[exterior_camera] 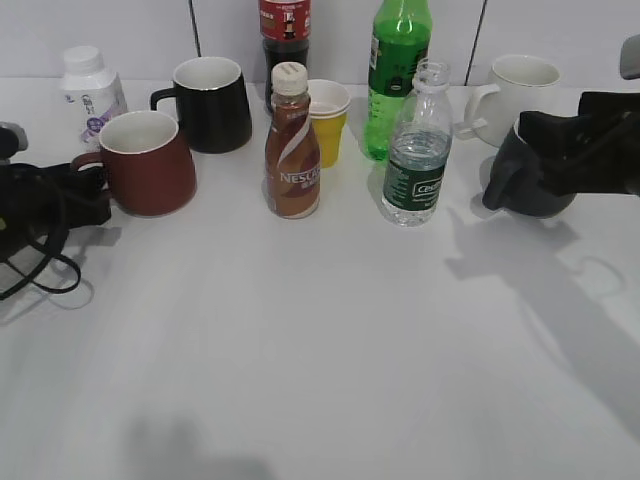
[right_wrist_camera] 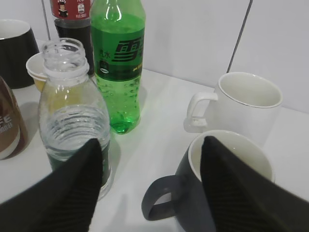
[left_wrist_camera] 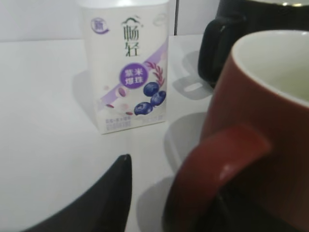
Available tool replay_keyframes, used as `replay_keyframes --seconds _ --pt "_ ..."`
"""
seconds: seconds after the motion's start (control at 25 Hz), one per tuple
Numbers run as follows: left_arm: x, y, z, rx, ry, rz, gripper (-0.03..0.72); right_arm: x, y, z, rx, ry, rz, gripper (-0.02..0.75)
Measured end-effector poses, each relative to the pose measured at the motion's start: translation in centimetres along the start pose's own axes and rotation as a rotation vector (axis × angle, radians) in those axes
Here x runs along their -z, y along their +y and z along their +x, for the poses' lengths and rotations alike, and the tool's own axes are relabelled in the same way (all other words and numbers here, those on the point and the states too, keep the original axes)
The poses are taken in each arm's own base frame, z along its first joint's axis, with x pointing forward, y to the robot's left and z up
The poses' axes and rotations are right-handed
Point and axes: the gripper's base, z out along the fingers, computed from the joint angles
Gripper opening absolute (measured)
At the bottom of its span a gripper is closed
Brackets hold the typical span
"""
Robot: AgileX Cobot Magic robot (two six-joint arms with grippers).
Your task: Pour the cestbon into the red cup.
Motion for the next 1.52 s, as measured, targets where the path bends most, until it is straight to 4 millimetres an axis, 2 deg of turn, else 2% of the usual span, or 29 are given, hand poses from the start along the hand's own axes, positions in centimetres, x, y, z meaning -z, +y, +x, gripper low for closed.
replay_keyframes --seconds 0.24,0.52,0.68,1.0,1.12,1.32,1.52 --pt "-1.7 0.2 0.2 0.001 -0.036 0.003 0.279 0.0 0.0 0.0 0.000 0.000 0.000 0.480" --pt "-3.3 0.0 0.2 -0.026 -0.072 0.046 0.179 0.0 0.0 0.0 0.000 0.000 0.000 0.480" --pt "-3.3 -0.2 0.1 -0.033 -0.090 0.066 0.072 0.0 0.0 0.0 0.000 0.000 0.000 0.480" --pt "-3.2 -0.5 0.1 -0.050 -0.112 0.097 0.062 0.0 0.2 0.0 0.026 0.001 -0.017 0.480" --pt "-2.5 -0.6 -0.1 -0.067 -0.114 0.097 0.062 -0.2 0.5 0.2 0.049 0.003 -0.058 0.480" --pt "-0.1 -0.9 -1.6 -0.101 -0.140 0.096 0.062 -1.4 1.4 1.3 0.020 -0.026 -0.155 0.485" --pt "2.4 -1.2 -3.0 -0.109 -0.173 0.095 0.062 -2.9 2.0 3.1 -0.030 -0.014 -0.223 0.545"
